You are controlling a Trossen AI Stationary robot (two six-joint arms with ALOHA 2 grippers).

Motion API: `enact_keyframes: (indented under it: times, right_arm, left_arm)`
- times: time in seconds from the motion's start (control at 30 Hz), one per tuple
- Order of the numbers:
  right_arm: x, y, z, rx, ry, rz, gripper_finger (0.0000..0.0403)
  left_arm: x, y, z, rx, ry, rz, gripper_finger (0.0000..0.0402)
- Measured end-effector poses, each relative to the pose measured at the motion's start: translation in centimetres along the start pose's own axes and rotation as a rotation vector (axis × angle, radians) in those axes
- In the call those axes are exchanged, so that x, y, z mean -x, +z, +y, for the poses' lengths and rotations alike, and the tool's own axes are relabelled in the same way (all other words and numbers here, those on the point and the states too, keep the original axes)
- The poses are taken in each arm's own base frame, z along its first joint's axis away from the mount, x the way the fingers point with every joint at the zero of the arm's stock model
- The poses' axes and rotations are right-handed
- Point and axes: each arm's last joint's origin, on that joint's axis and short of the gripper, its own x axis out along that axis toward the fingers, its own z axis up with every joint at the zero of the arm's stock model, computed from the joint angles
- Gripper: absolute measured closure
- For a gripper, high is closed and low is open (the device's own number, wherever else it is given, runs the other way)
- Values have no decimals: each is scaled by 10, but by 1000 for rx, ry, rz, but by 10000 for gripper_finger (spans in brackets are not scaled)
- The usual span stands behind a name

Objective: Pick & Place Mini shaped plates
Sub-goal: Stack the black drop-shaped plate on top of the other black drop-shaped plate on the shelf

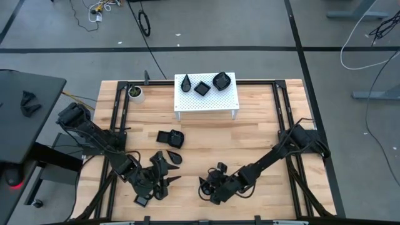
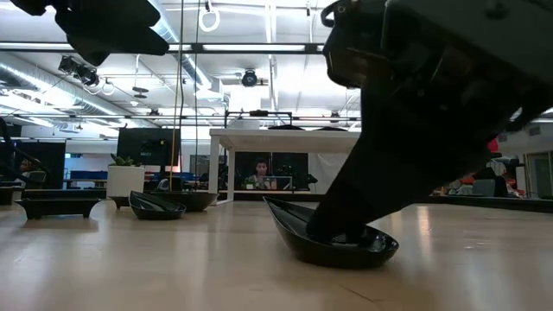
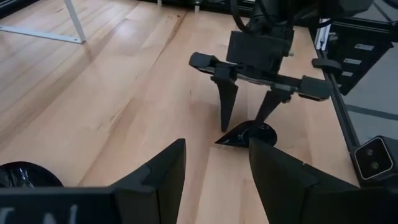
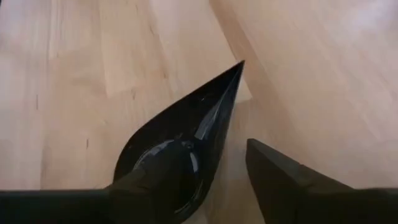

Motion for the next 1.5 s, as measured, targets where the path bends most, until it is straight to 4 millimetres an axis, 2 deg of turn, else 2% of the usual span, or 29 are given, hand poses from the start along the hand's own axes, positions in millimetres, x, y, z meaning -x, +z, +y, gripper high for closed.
enact_keyframes:
  times: [0.13,0.37,0.43,0.53,0.63,0.73,0.87,0.93,1.0,1.1,1.23,1.37,1.5]
  right_arm:
    - [-1,-2,0,16,-22,-16,260]
    - [0,-1,1,26,-29,-26,382]
    - [3,2,0,-3,-25,-34,394]
    - [13,18,-4,-69,-52,-93,386]
    - [34,59,-17,-142,-109,-249,394]
    - [54,119,-47,-239,-131,-418,397]
    - [70,202,-115,-304,-182,-598,399]
    - [71,232,-153,-338,-219,-637,399]
    - [69,251,-188,-379,-249,-658,399]
    - [62,267,-236,-441,-272,-670,399]
    - [45,271,-286,-477,-278,-621,400]
    - [33,269,-315,-516,-272,-583,399]
    - [29,263,-329,-541,-311,-543,393]
  left_arm:
    - [0,0,0,1,-1,0,220]
    - [0,0,0,1,-1,0,220]
    - [0,0,0,1,-1,-1,220]
    - [0,0,0,1,-1,-2,220]
    - [0,0,0,0,3,-5,220]
    - [-1,1,1,-29,35,-27,220]
    - [-4,5,7,-96,113,-66,220]
    - [-7,7,10,-122,164,-88,220]
    - [-10,10,14,-155,206,-99,220]
    - [-13,13,21,-188,250,-93,220]
    - [-17,15,39,-213,313,-30,220]
    - [-17,23,64,-187,365,56,220]
    - [-14,34,84,-173,425,82,220]
